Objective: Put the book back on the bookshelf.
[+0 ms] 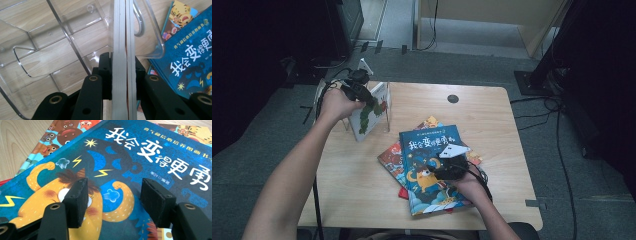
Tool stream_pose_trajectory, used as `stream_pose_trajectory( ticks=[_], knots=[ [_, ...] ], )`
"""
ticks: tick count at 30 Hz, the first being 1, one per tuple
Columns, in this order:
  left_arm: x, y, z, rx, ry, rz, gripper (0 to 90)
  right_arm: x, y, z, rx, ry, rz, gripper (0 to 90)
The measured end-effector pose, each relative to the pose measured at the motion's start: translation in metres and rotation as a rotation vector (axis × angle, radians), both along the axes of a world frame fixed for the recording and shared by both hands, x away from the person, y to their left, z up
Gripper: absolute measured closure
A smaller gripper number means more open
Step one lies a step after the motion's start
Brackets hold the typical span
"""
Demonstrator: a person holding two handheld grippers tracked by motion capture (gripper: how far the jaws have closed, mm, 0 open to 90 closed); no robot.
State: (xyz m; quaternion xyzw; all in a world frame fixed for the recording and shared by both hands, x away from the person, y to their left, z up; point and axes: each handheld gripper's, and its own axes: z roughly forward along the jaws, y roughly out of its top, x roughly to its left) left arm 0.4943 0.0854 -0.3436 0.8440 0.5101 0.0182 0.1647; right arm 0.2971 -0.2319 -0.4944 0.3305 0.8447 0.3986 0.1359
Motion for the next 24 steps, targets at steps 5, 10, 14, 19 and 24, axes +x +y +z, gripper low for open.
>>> stream_pose_trajectory(
  ticks=[5, 10, 14, 19, 24],
  knots=[
    [0.008, -0.001, -0.002, -0.001, 0.004, 0.011, 77.5, 0.000, 0.000, 0.000, 0.002, 0.001, -0.002, 40.1],
    [0.015, -0.002, -0.003, -0.007, 0.009, 0.024, 77.5, 0.000, 0.000, 0.000, 0.002, 0.000, -0.002, 40.2],
    [0.020, -0.002, -0.006, -0.015, 0.011, 0.043, 77.5, 0.000, 0.000, 0.000, 0.002, 0.000, -0.003, 40.3],
    [0.025, -0.004, -0.007, -0.006, 0.013, 0.050, 77.5, 0.000, 0.000, 0.000, 0.003, 0.001, -0.007, 40.9],
    [0.031, -0.008, -0.009, 0.008, 0.009, 0.053, 77.4, 0.000, 0.000, 0.000, 0.003, 0.001, -0.007, 41.0]
  ],
)
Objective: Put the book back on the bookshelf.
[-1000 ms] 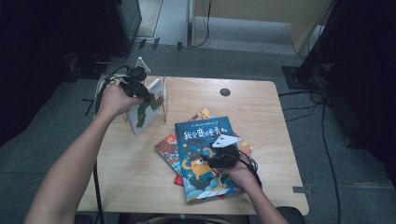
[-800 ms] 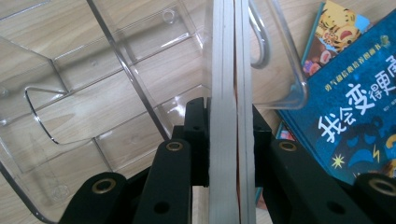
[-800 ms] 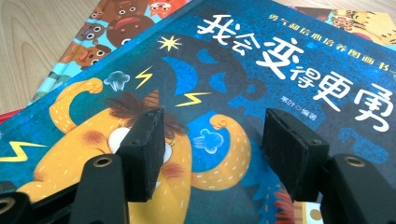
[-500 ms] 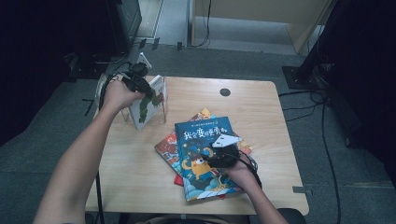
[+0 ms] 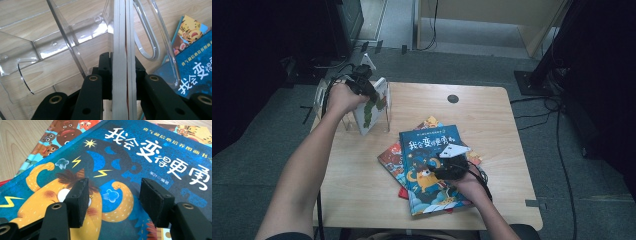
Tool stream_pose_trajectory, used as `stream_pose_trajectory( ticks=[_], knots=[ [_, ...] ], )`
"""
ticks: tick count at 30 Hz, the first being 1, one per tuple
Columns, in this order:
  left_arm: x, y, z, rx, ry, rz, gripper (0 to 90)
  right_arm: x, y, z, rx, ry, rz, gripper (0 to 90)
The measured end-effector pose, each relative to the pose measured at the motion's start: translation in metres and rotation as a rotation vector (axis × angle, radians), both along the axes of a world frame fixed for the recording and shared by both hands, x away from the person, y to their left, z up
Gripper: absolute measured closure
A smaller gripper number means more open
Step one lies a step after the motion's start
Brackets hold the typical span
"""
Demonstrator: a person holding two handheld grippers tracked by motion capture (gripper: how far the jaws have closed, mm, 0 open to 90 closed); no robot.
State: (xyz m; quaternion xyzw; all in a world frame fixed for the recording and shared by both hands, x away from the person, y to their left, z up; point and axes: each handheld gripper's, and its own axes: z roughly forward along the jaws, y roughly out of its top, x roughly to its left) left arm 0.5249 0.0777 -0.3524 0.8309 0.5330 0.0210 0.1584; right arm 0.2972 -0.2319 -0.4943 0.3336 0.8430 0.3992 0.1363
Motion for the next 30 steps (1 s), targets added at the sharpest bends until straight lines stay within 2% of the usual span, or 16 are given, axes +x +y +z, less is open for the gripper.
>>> stream_pose_trajectory(
  ticks=[10, 23, 30],
  knots=[
    [0.012, -0.003, -0.005, 0.008, 0.003, 0.010, 77.3, 0.000, 0.000, 0.000, 0.000, -0.001, 0.001, 41.0],
    [0.015, -0.006, -0.013, 0.025, -0.003, -0.006, 76.5, 0.000, 0.000, 0.000, -0.001, -0.002, 0.002, 41.1],
    [0.015, -0.005, -0.022, 0.016, 0.009, 0.017, 76.2, 0.000, 0.000, 0.000, -0.002, -0.003, 0.002, 41.2]
  ],
)
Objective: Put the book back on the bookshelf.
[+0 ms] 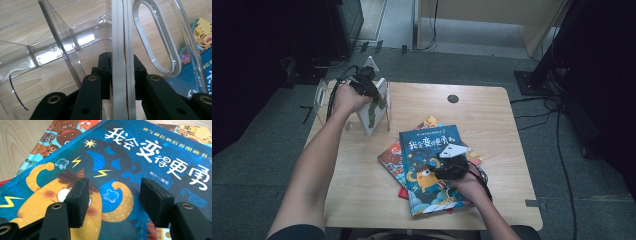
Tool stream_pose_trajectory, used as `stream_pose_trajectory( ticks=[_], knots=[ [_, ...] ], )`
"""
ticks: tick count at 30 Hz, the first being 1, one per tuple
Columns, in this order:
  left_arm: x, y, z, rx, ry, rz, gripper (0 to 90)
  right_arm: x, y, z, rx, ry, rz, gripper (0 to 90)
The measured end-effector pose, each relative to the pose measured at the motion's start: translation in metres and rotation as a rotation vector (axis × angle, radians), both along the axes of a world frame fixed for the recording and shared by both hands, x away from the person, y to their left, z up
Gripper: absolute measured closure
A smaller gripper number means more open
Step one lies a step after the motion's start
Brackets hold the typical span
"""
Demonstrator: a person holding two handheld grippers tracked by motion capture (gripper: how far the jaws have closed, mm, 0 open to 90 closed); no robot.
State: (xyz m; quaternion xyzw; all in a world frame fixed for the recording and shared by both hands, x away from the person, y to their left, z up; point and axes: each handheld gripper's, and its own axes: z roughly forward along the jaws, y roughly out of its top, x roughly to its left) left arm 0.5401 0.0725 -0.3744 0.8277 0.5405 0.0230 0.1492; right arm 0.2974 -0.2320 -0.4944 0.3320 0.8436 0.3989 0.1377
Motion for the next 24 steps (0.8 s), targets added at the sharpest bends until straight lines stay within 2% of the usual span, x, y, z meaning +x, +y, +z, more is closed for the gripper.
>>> stream_pose_trajectory(
  ticks=[7, 24],
  knots=[
    [0.0008, -0.0015, -0.0034, 0.018, 0.007, -0.003, 76.2, 0.0002, -0.0001, 0.0000, 0.001, 0.001, -0.003, 41.9],
    [0.0000, -0.0011, -0.0041, 0.008, 0.005, 0.004, 75.4, 0.0002, -0.0001, 0.0000, 0.001, 0.001, -0.002, 42.0]
  ],
)
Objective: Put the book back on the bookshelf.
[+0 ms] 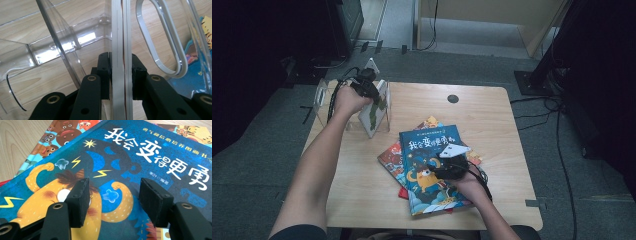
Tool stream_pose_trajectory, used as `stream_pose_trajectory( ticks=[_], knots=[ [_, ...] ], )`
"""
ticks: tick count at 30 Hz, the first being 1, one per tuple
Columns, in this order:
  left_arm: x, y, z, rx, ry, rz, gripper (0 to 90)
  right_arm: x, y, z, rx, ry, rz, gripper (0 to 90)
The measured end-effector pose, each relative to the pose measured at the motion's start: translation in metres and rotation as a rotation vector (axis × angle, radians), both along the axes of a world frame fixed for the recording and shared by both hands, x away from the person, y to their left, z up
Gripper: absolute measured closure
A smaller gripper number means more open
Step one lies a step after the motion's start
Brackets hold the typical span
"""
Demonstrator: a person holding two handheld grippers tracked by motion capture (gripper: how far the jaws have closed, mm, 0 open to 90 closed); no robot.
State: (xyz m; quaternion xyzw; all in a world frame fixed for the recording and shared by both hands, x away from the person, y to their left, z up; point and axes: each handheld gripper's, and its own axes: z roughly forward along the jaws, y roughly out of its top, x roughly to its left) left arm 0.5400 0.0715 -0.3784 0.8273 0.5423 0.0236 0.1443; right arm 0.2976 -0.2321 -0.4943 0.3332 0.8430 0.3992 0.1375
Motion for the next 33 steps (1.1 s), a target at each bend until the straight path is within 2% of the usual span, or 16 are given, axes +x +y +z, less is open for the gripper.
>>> stream_pose_trajectory(
  ticks=[2, 5, 13, 22, 31, 33],
  knots=[
    [0.000, 0.000, 0.003, -0.018, -0.004, 0.002, 74.7, 0.000, 0.000, 0.000, -0.001, 0.000, -0.001, 42.0],
    [0.000, -0.001, 0.005, -0.001, -0.008, -0.010, 74.6, 0.000, 0.000, 0.000, -0.001, -0.001, -0.001, 42.0],
    [0.000, -0.002, 0.011, -0.014, -0.013, -0.013, 73.3, 0.000, 0.000, 0.000, 0.001, -0.001, -0.001, 42.0],
    [-0.001, 0.000, 0.016, -0.006, -0.026, -0.012, 71.6, 0.000, 0.000, 0.000, 0.001, 0.000, -0.001, 42.0],
    [-0.005, 0.004, 0.025, -0.018, -0.040, -0.018, 68.6, 0.000, 0.000, 0.000, 0.001, -0.001, -0.001, 42.0],
    [-0.007, 0.006, 0.029, -0.032, -0.051, -0.019, 68.2, 0.000, 0.000, 0.000, 0.001, 0.000, -0.001, 42.0]
  ],
)
